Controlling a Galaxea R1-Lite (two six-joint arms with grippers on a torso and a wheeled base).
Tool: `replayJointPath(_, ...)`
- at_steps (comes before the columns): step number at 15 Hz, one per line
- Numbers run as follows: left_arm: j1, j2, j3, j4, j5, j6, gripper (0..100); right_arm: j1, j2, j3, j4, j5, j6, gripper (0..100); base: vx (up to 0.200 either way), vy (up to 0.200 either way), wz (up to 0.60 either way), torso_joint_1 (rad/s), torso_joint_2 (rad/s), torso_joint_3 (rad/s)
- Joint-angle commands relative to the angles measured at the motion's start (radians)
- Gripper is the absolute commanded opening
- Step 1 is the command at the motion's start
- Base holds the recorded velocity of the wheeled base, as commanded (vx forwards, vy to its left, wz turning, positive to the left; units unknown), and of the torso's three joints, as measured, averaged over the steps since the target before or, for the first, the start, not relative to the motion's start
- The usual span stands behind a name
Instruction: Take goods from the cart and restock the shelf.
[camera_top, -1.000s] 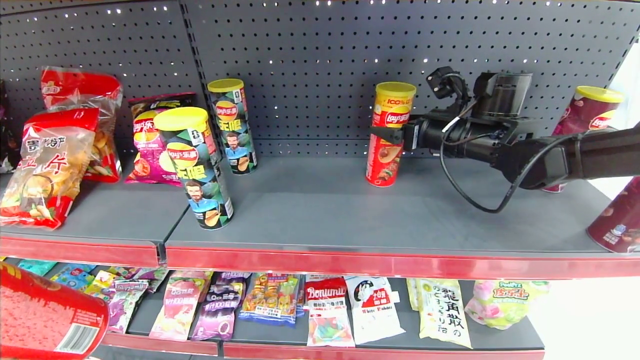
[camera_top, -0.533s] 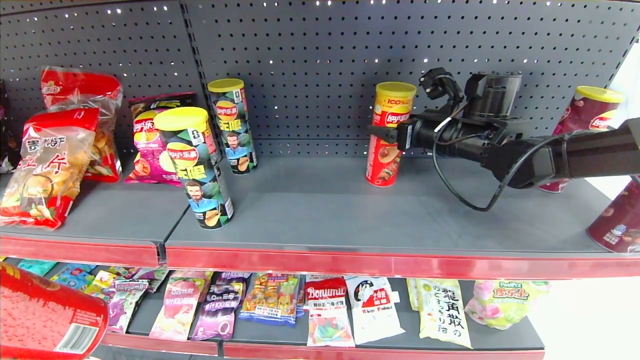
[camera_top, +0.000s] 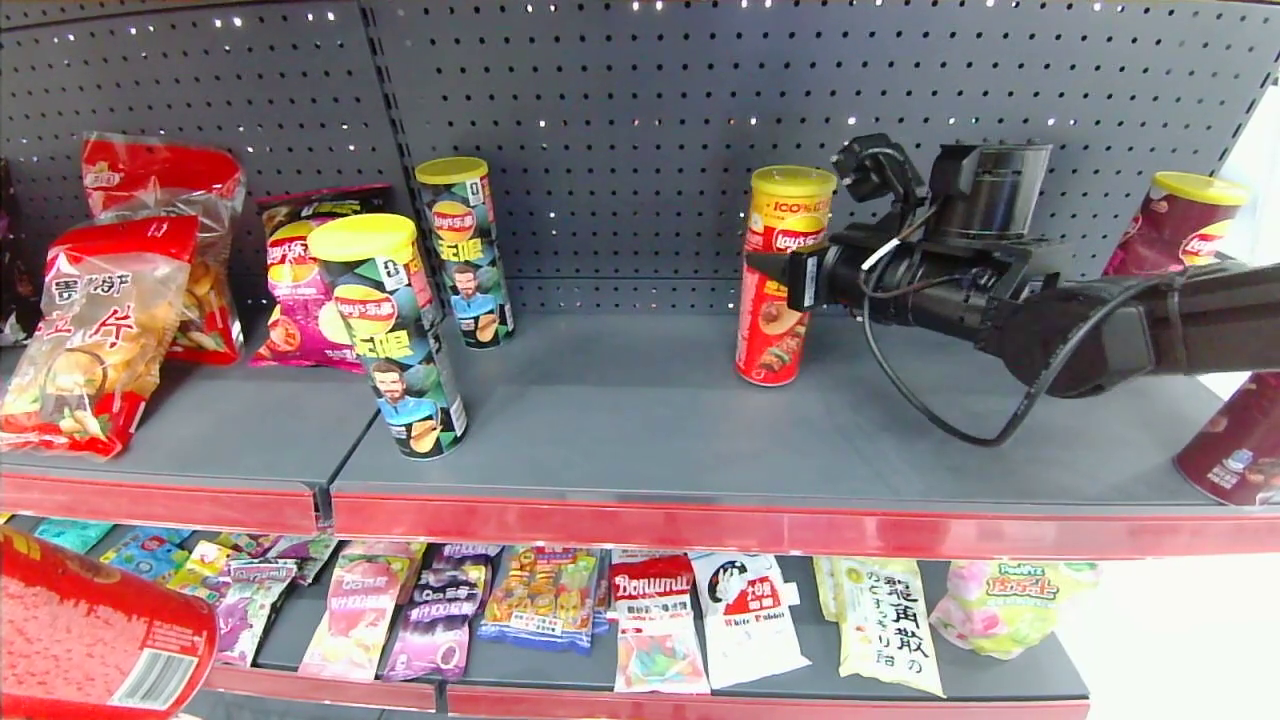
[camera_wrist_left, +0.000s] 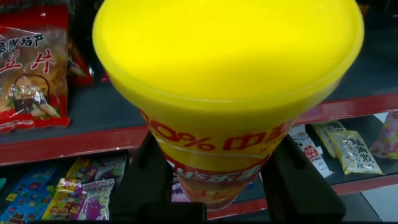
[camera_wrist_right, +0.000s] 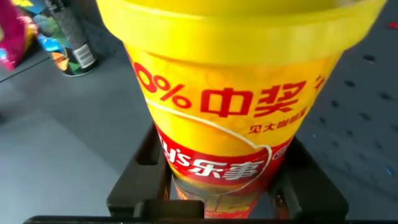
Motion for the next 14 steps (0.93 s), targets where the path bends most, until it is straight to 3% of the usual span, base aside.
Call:
replayJointPath(1, 0.0, 0.001, 0.0, 0.001, 0.0, 0.0, 0, 0.066, -0.125, 0.085, -0.002, -0.119, 0.002, 0, 0.0, 0.0, 0.0, 0.0, 0.0, 0.0)
replayJointPath(5, 0.0, 0.009, 0.001, 0.002, 0.002, 0.0, 0, 0.128, -0.208, 0.192, -0.012, -0.291, 0.042, 0, 0.0, 0.0, 0.0, 0.0, 0.0, 0.0)
replayJointPath(8, 0.0, 0.007, 0.001, 0.004, 0.002, 0.0, 0, 0.221, -0.228, 0.304, -0.108, -0.469, 0.09, 0, 0.0, 0.0, 0.0, 0.0, 0.0, 0.0)
replayJointPath(11, 0.0, 0.007, 0.003, 0.004, 0.002, 0.0, 0, 0.25, -0.211, 0.368, -0.204, -0.524, 0.085, 0, 0.0, 0.0, 0.0, 0.0, 0.0, 0.0)
replayJointPath(14, 0.0, 0.007, 0.006, 0.005, 0.0, 0.0, 0, 0.283, -0.211, 0.417, -0.206, -0.576, 0.088, 0, 0.0, 0.0, 0.0, 0.0, 0.0, 0.0)
